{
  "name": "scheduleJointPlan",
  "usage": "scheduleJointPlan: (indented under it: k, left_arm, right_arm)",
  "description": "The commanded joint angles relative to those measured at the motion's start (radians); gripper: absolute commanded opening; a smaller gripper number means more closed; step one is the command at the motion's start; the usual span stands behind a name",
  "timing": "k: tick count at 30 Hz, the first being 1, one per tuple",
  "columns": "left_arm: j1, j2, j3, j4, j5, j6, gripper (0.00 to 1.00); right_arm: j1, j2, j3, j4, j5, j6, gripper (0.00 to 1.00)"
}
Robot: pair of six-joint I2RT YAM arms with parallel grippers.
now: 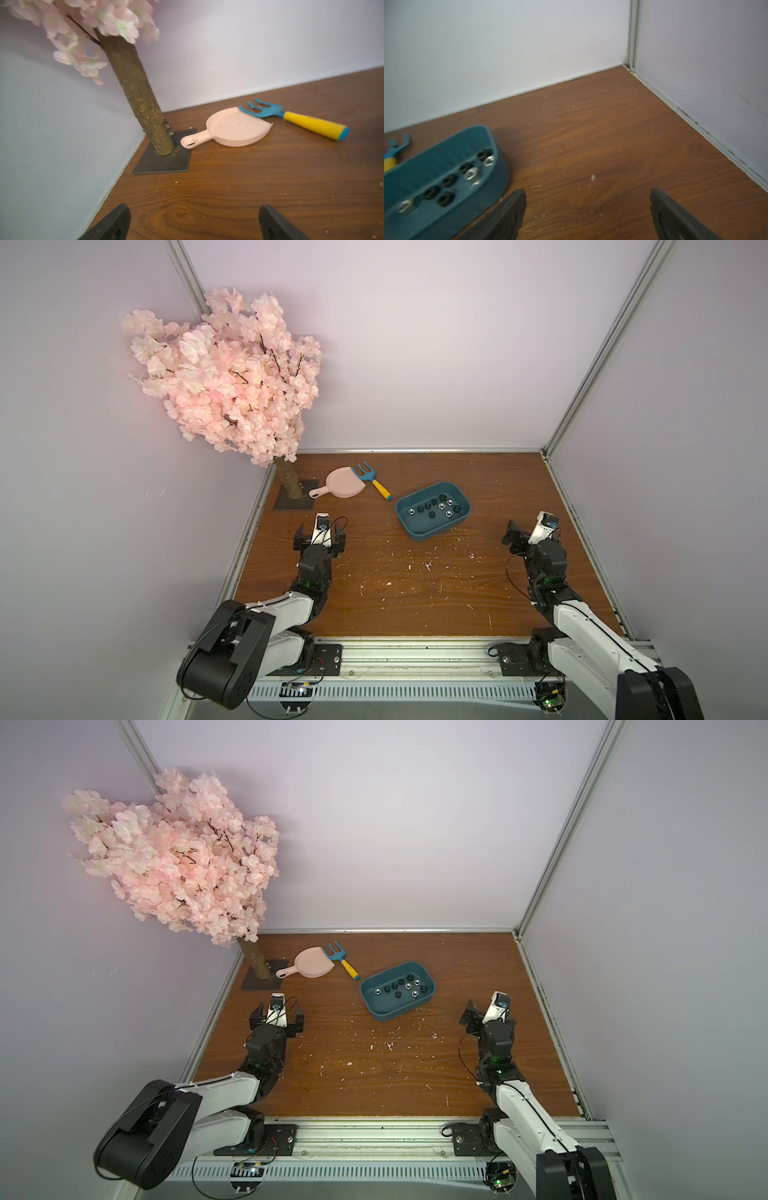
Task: Put the nuts on the desktop into the storage box
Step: Reset both arms
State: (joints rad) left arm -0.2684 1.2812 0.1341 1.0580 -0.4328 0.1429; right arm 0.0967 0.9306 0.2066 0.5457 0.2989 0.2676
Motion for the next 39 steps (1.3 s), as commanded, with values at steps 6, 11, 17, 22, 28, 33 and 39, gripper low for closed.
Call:
scheduleJointPlan:
  k: [6,11,17,22,28,33,39]
  left_arm:
    - [0.114,0.164,0.047,0.212,0.201,-0.052,0.99]
    - [0.169,0.236,-0.032,0.420,0.237,-0.106,1.00]
    - [0.188,0.262,0.022,0.342,0.292,-0.106,1.00]
    - [0.192,0.276,0.025,0.357,0.262,-0.121,0.99]
    - [0.192,0.278,0.041,0.334,0.180,-0.151,1.00]
    - [0.192,0.277,0.041,0.334,0.182,-0.151,0.99]
    - [0.192,0.278,0.042,0.333,0.180,-0.151,1.00]
  right_arm:
    - [-0.035,0.260,-0.129,0.656,-0.056,-0.186,0.99]
    - [-0.042,0.428,-0.083,0.774,-0.139,-0.260,0.99]
    - [-0.053,0.568,-0.013,0.746,-0.271,-0.306,0.99]
    - [-0.051,0.587,-0.002,0.755,-0.282,-0.317,0.99]
    - [-0.051,0.609,0.020,0.747,-0.231,-0.282,0.99]
    - [-0.051,0.612,0.012,0.769,-0.231,-0.285,0.99]
    - [-0.051,0.613,0.011,0.770,-0.232,-0.285,0.99]
